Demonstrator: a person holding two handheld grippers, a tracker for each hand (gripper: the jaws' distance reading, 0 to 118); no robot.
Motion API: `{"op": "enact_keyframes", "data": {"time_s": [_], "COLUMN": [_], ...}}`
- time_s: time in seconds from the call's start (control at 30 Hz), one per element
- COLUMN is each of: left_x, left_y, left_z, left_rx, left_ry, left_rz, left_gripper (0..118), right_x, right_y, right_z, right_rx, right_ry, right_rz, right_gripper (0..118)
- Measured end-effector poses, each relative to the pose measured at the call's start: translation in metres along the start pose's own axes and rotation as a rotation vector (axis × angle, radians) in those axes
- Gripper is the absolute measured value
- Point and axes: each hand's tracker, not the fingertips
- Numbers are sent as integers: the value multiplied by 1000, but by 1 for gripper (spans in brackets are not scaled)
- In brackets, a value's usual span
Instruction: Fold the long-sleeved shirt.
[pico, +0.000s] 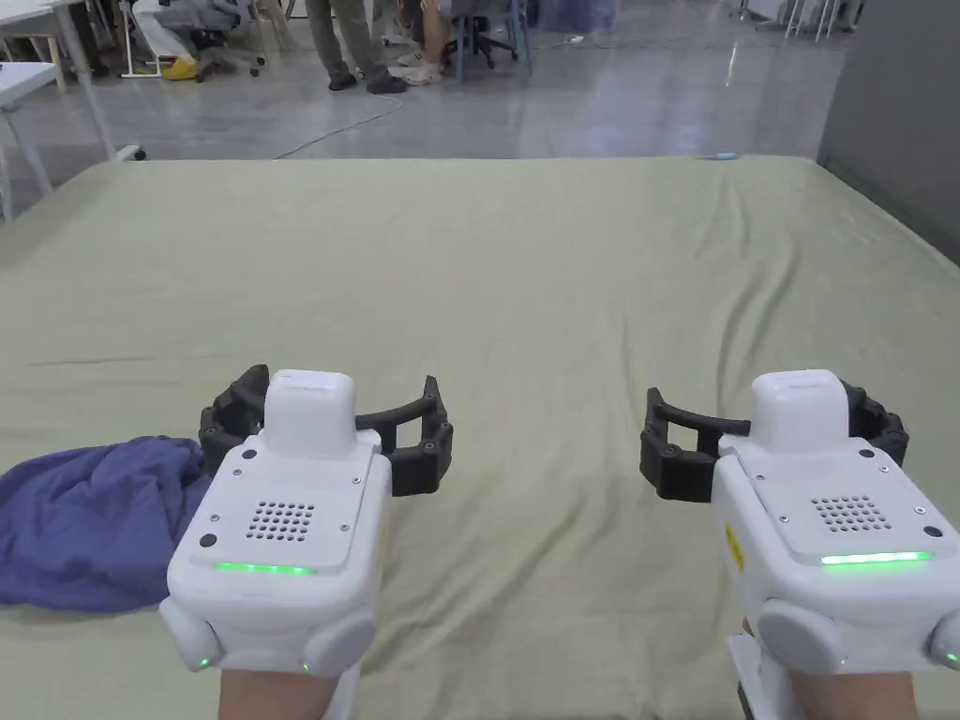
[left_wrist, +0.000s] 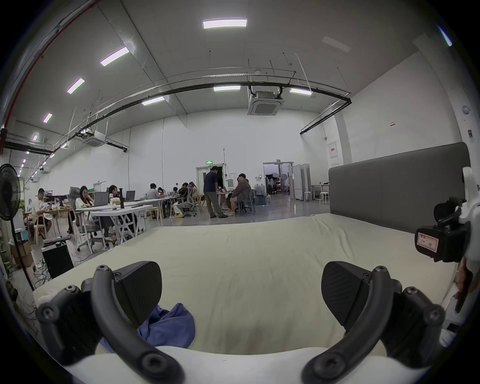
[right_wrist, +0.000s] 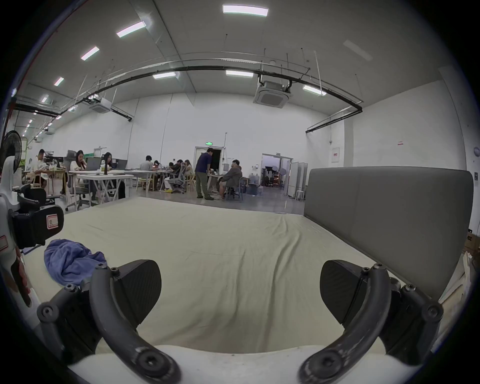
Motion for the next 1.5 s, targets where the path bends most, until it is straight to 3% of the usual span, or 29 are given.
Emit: {"op": "enact_keyframes", "data": {"time_s": [0.47, 0.63, 0.87, 1.0, 1.1, 1.27, 1.5], "left_x": [1, 1, 1, -1, -2, -4, -6], "left_y": [-1, -1, -1, 1, 0, -1, -1], "left_z": [3, 3, 6, 6, 6, 6, 6], "left_rx": [8, 1, 6, 6, 11, 7, 7], "left_ry": [13, 6, 5, 6, 11, 23, 30], "left_rz": [1, -15, -6, -11, -2, 13, 20], "left_gripper": [118, 118, 118, 118, 118, 118, 118], "right_x": [2, 0, 4, 6, 0, -5, -2], "right_y": [-1, 1, 2, 2, -2, -5, -5], "right_z": [0, 3, 5, 2, 2, 1, 0], "right_rx": [-10, 39, 70, -2, 35, 44, 43], "right_ry": [7, -39, -27, 51, -6, -8, -21], "right_rz": [-7, -10, -52, -90, -49, 16, 5], "right_gripper": [118, 118, 118, 118, 118, 118, 118]}}
